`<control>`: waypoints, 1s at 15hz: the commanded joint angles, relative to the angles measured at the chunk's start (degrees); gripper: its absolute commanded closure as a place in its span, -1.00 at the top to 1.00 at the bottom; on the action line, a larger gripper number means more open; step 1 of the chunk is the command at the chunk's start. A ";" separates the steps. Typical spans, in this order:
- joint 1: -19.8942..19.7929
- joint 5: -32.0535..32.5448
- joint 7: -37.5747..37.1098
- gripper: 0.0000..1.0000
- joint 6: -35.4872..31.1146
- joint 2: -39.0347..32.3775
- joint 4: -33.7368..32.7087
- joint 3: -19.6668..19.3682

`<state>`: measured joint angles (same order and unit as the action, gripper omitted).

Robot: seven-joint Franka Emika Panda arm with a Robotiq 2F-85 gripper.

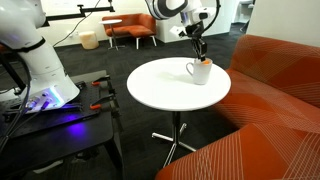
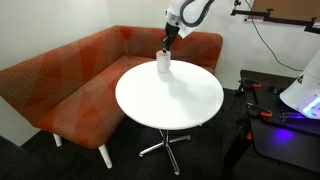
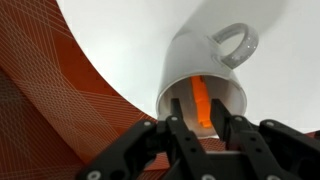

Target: Place the marker on the table

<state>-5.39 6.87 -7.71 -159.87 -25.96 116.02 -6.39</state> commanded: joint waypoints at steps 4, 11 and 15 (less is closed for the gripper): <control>-0.47 -2.82 4.10 -0.27 4.88 -0.22 -1.91 0.31; -0.51 -3.08 4.22 -0.24 6.35 -1.54 -4.84 0.64; -0.48 -3.21 4.15 -0.25 7.40 -3.08 -7.34 0.84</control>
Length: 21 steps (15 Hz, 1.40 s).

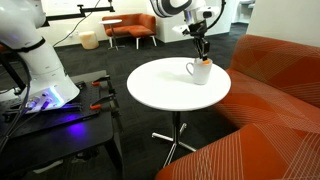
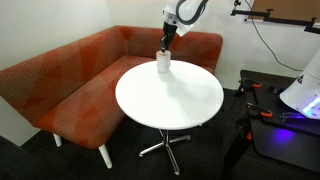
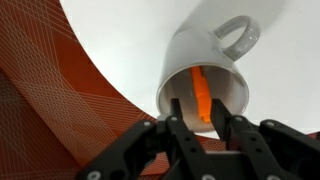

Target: Place the marker on the table

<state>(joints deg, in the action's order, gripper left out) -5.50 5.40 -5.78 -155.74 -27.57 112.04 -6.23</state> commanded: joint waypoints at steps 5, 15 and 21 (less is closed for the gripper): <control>-0.45 -1.91 2.28 -0.26 5.88 -3.69 -6.61 1.14; -0.78 -2.65 2.61 -0.29 9.70 -7.65 -11.75 2.07; -0.93 -3.38 2.61 -0.43 9.82 -8.88 -12.67 2.05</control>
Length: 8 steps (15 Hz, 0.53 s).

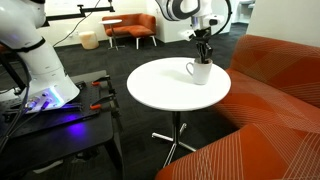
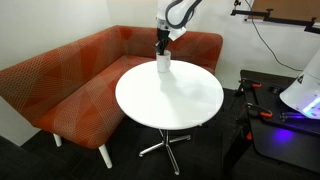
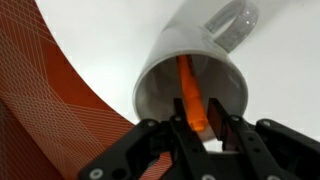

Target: Place the marker on the table

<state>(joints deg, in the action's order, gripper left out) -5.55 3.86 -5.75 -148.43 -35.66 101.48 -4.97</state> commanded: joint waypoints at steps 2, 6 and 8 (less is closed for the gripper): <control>-0.88 -1.96 2.56 -0.85 2.31 -1.02 -2.11 0.75; -0.91 -2.08 2.49 -0.90 1.78 -0.81 -1.65 0.67; -0.70 -1.86 2.40 -0.90 1.39 -0.23 -0.81 0.56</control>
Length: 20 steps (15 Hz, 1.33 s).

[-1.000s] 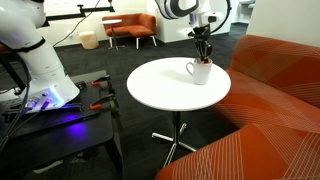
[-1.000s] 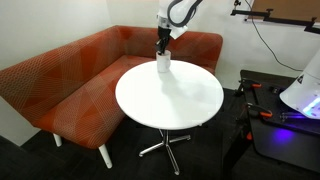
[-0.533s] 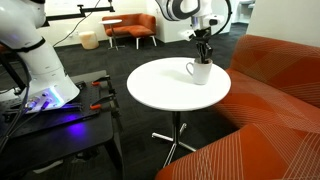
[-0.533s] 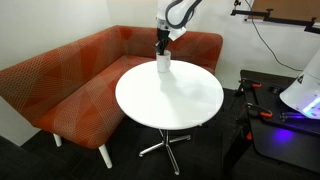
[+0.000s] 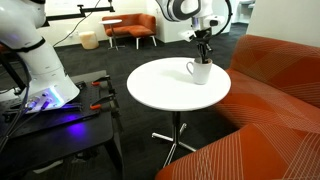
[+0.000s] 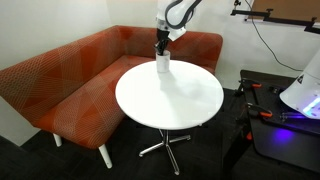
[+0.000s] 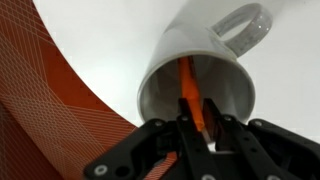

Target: Place the marker on the table

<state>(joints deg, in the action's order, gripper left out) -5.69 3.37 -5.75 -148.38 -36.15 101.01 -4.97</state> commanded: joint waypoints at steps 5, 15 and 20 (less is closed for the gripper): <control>0.87 0.31 1.26 -0.90 -2.24 3.30 4.19 -0.65; 6.68 6.77 -1.96 -0.90 -14.22 12.48 17.58 -5.94; 13.56 14.84 -8.08 -0.90 -20.78 19.48 25.33 -13.50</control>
<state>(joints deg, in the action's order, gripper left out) 3.17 13.30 -9.29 -165.85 -23.08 119.66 -13.43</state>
